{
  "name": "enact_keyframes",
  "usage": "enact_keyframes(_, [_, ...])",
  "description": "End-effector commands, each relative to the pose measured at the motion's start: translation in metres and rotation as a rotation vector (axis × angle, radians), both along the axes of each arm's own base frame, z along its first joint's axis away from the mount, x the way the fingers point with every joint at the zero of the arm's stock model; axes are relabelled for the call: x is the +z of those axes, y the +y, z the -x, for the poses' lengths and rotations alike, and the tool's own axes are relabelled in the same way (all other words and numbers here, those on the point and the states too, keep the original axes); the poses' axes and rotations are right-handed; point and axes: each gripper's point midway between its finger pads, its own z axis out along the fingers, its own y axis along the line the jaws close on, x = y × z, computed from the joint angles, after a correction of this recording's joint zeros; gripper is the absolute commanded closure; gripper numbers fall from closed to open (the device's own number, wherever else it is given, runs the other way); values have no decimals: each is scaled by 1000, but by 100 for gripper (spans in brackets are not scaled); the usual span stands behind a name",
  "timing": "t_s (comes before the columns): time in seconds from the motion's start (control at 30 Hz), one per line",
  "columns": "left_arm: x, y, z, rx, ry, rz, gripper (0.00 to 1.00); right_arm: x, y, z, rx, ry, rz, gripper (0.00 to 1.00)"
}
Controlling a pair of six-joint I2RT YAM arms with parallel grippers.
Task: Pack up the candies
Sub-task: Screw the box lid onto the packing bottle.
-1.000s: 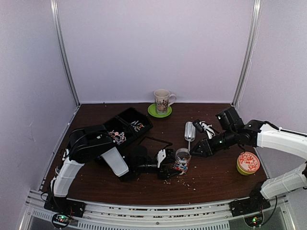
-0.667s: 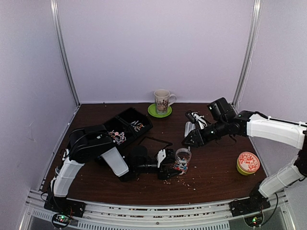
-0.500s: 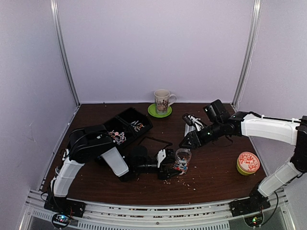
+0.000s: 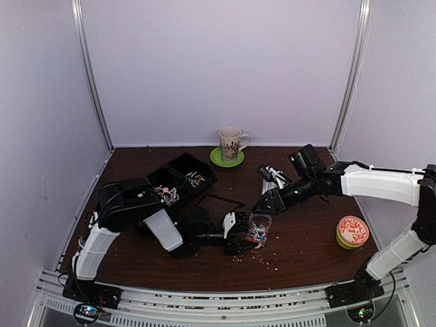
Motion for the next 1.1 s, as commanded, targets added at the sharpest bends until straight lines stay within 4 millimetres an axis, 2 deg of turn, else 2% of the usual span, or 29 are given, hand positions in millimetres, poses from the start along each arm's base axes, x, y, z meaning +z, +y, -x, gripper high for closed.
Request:
enact_keyframes(0.0, [-12,1,-1,1,14,-14,39,0,-1,3,11,-9,-19,48])
enact_keyframes(0.5, [-14,1,-4,18,17,-24,39,-4,-14,22,6,12,-12,53])
enact_keyframes(0.83, [-15,1,-5,19,21,-27,39,-7,-26,37,-10,27,-11,63])
enact_keyframes(1.07, [-16,0,-6,22,26,-34,39,-10,-44,35,-67,-24,72,67])
